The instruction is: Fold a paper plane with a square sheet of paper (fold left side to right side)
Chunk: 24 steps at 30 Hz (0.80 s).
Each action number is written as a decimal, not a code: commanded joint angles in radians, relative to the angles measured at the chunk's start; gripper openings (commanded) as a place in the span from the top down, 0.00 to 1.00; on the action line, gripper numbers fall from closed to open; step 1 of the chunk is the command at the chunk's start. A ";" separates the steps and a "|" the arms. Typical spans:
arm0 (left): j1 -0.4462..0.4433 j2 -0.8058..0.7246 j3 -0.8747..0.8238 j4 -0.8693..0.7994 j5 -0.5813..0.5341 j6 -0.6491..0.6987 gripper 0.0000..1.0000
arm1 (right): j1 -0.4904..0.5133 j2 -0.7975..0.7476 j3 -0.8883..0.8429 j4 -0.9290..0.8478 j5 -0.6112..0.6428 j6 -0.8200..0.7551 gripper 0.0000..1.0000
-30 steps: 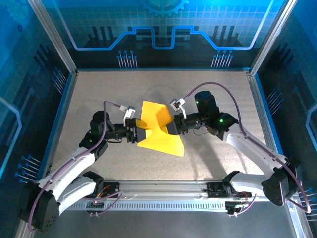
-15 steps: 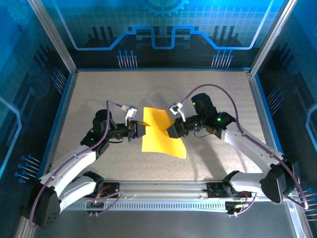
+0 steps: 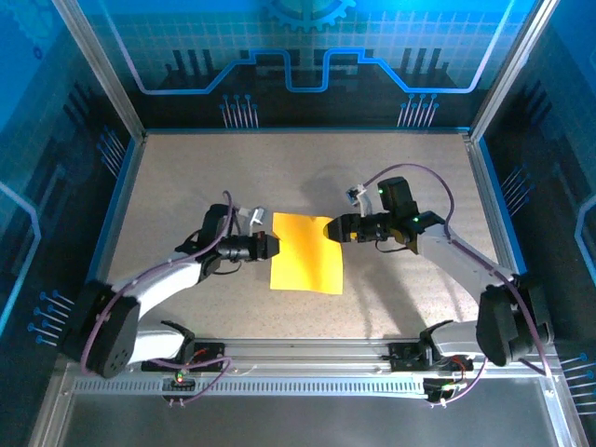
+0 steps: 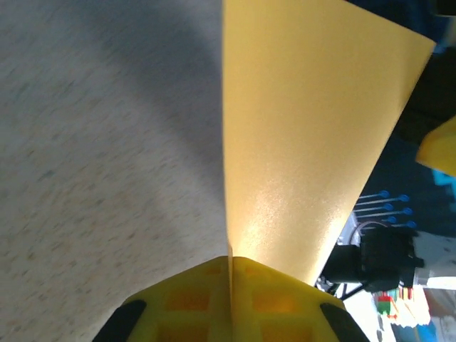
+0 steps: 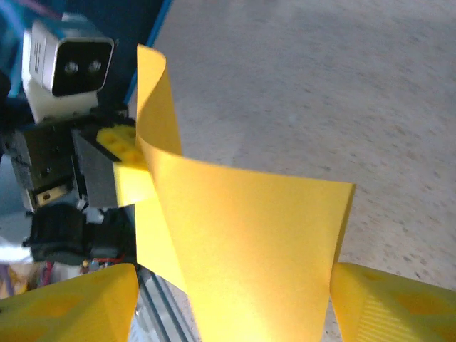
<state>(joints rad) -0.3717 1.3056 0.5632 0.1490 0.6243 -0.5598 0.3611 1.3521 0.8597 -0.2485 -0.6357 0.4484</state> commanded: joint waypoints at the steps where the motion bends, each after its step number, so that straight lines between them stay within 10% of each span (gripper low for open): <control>1: -0.007 0.095 0.056 -0.105 -0.075 -0.027 1.00 | -0.014 0.059 -0.035 0.103 0.015 0.103 0.28; 17: -0.006 0.217 0.127 -0.245 -0.130 0.032 1.00 | 0.052 0.341 -0.046 0.120 0.084 0.108 0.87; 24: -0.006 0.222 0.163 -0.273 -0.123 0.037 0.94 | 0.079 0.418 -0.024 0.076 0.145 0.096 0.97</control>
<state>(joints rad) -0.3714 1.5177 0.6926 -0.0814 0.5007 -0.5461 0.4248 1.7428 0.8227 -0.1417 -0.5247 0.5575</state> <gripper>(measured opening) 0.060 0.057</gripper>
